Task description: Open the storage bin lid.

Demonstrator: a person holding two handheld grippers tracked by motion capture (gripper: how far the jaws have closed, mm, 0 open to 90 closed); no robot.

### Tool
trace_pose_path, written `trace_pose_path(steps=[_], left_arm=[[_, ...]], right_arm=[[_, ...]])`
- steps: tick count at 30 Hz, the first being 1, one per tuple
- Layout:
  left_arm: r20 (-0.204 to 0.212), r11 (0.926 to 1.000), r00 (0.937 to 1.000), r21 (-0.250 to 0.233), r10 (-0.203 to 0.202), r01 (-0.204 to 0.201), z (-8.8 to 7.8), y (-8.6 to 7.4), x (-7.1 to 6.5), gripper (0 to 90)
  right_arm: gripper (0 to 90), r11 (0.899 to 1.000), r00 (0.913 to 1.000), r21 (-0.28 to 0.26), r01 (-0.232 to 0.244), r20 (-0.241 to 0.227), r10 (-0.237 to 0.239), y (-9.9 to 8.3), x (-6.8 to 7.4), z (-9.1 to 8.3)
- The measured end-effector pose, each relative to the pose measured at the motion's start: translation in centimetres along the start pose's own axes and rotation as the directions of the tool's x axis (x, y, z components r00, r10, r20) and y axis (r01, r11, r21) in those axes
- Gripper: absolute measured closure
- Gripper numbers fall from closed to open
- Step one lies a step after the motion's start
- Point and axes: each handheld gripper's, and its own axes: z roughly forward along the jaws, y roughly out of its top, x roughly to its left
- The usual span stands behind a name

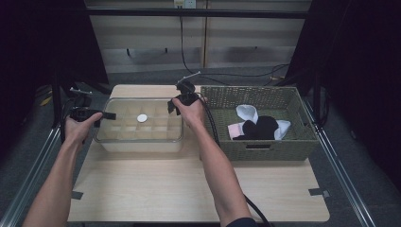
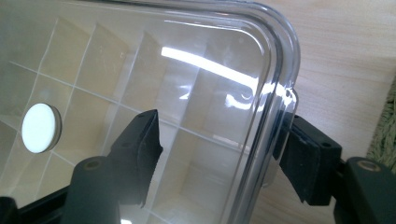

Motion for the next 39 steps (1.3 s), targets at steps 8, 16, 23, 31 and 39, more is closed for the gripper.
trace_pose_path(steps=[8, 16, 23, 31, 39], left_arm=[[0.007, 0.9999, 1.0000, -0.011, -0.002, 0.002, -0.2, -0.2, 0.1, 37.6], [0.004, 0.9998, 1.0000, -0.016, 0.008, -0.007, -0.4, -0.3, 0.0, 37.1], [-0.002, 0.9994, 1.0000, -0.034, 0.007, -0.007, -0.4, -0.5, -0.1, 37.3], [-0.001, 0.9985, 1.0000, -0.053, 0.007, -0.007, -1.2, -0.5, -0.2, 42.1], [-0.002, 0.9966, 1.0000, -0.083, 0.003, -0.003, -1.9, -0.5, -0.3, 45.1]], right_arm=[[34.0, 1.000, 1.0000, -0.001, -0.002, -0.002, 0.002, -0.2, 0.0, -0.1], [32.9, 1.000, 0.9998, -0.016, -0.016, 0.008, 0.016, -0.4, 0.2, -0.2], [32.7, 0.997, 0.9999, -0.073, -0.014, -0.001, 0.014, -0.6, 0.5, -0.9], [39.2, 0.995, 0.9996, -0.099, -0.011, -0.026, 0.008, -0.8, 0.1, -1.6], [38.8, 0.991, 0.9943, -0.134, -0.007, -0.107, -0.008, -1.1, -0.2, -2.9]])
